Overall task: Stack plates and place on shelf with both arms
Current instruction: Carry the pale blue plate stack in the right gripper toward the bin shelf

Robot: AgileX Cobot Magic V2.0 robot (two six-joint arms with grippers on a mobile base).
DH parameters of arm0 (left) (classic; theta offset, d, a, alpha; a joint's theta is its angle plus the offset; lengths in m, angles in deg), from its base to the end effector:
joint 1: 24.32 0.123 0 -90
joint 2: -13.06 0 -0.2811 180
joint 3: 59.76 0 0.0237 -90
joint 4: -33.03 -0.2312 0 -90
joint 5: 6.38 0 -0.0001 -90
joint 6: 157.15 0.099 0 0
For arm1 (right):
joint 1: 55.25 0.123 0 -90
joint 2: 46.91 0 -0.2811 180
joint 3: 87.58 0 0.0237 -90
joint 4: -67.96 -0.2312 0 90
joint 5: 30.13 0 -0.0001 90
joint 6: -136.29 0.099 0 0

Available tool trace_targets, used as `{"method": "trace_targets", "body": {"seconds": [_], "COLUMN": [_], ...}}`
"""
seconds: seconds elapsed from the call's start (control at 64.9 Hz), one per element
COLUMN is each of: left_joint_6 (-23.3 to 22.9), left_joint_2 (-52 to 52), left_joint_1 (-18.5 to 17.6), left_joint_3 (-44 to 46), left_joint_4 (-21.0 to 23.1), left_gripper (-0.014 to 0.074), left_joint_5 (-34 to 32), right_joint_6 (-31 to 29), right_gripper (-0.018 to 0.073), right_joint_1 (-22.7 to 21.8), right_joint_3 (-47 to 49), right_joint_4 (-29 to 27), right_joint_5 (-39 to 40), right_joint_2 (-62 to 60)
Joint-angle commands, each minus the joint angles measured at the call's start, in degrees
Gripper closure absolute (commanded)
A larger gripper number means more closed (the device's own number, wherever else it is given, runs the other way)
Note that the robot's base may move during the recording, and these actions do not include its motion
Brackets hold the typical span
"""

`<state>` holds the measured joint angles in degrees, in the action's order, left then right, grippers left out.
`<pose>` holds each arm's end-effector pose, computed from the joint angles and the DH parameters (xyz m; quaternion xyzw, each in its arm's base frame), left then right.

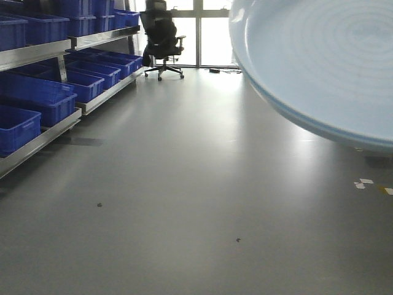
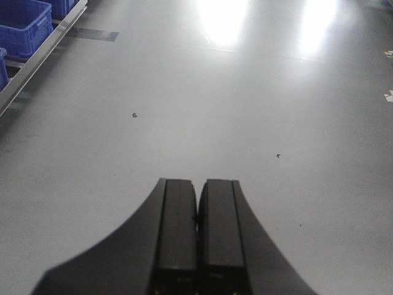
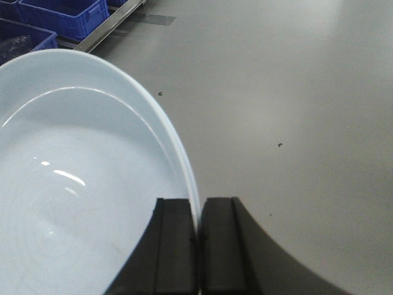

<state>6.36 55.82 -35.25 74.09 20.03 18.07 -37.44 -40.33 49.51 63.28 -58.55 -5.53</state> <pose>0.1148 -0.0128 0.3036 0.0200 0.8322 -0.0363 0.5529 0.1034 0.0315 0.3173 -0.0437 0.8309 0.1372 0.5375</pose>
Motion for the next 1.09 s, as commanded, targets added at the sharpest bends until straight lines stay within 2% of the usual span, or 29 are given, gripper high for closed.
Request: {"method": "trace_targets", "body": {"seconds": [0.0, 1.079], "left_joint_6": [-0.5, -0.5], "left_joint_2": [-0.1, -0.1], "left_joint_1": [-0.1, -0.1], "left_joint_3": [1.7, 1.7], "left_joint_4": [-0.4, -0.4], "left_gripper": [0.0513, 0.0513], "left_joint_5": [-4.7, -4.7], "right_joint_6": [-0.1, -0.1], "right_gripper": [0.0544, 0.0544], "right_joint_1": [-0.3, -0.3], "right_joint_3": [1.8, 1.8], "right_joint_4": [-0.5, -0.5], "right_joint_5": [5.5, 5.3], "right_joint_2": [-0.1, -0.1]}}
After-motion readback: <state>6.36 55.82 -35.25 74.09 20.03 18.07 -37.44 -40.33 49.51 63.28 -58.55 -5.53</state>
